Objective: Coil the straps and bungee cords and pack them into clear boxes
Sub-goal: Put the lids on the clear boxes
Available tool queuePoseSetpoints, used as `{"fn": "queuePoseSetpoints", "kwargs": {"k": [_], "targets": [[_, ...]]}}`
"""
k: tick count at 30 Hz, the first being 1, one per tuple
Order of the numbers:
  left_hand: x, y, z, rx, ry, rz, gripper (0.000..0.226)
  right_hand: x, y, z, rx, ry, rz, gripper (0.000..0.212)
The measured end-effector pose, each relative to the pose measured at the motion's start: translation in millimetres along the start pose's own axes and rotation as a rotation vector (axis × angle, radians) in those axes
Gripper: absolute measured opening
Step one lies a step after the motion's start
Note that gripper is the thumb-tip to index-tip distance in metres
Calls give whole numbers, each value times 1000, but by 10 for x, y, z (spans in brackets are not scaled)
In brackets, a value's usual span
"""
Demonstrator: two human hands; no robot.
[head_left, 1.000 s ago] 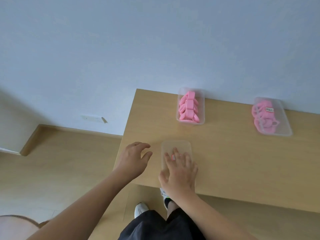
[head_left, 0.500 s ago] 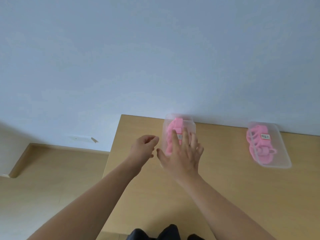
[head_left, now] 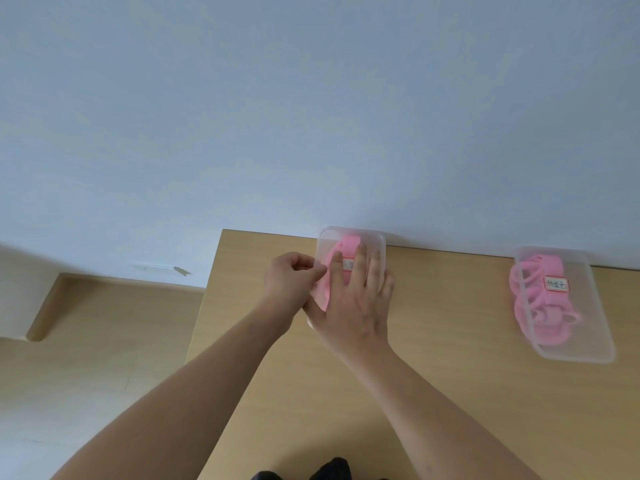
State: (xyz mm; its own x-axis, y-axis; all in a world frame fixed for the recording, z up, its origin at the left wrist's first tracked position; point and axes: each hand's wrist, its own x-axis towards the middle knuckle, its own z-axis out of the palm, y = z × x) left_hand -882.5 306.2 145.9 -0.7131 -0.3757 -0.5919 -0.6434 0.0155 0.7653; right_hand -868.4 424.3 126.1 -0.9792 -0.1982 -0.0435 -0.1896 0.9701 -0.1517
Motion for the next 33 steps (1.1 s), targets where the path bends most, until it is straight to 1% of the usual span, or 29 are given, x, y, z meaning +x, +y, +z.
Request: {"fn": "queuePoseSetpoints", "kwargs": {"k": [2, 5, 8, 10, 12, 14, 15, 17, 20, 21, 22, 23, 24, 25, 26, 27, 29, 33], "targets": [[34, 34, 7, 32, -9, -16, 8, -16, 10, 38, 8, -9, -14, 87], [86, 72, -20, 41, -75, -100, 10, -19, 26, 43, 15, -34, -27, 86], [68, 84, -42, 61, -141, -130, 9, -85, 119, 25, 38, -63, -67, 76], [-10, 54, -58, 82, -180, -133, 8, -179, 244, 24, 42, -17, -115, 63], [-83, -18, -79, 80, -199, -141, 8, -257, 360, 15, 72, 89, -161, 52], [-143, -80, -104, 73, -193, -136, 8, -259, 410, 12, 105, 154, -165, 47], [-158, -100, -111, 78, -187, -127, 8, -237, 409, 8, 104, 132, -153, 51], [-189, -105, -114, 78, -181, -121, 8, -198, 406, 29, 82, 33, -139, 64], [-220, -94, -118, 68, -178, -111, 11, -171, 427, 98, 37, -55, -159, 73], [-229, -97, -119, 94, -162, -73, 13, -167, 429, 100, 23, -69, -160, 74], [-228, -110, -129, 166, -134, 8, 20, -166, 428, 99, 13, -80, -160, 76], [-220, -123, -145, 286, -113, 135, 35, -165, 423, 88, 6, -89, -162, 76], [-206, -133, -168, 425, -128, 276, 55, -164, 416, 76, 4, -96, -164, 76], [-177, -137, -191, 550, -178, 401, 72, -164, 411, 70, 5, -102, -165, 77], [-146, -122, -209, 660, -236, 482, 81, -166, 409, 65, 10, -105, -162, 77], [-118, -100, -216, 743, -283, 521, 84, -167, 409, 62, 20, -104, -158, 77], [-55, -87, -213, 863, -324, 519, 84, -160, 413, 59, 41, -92, -153, 78], [-35, -102, -221, 902, -332, 493, 82, -168, 407, 45, 60, -115, -148, 81]]}}
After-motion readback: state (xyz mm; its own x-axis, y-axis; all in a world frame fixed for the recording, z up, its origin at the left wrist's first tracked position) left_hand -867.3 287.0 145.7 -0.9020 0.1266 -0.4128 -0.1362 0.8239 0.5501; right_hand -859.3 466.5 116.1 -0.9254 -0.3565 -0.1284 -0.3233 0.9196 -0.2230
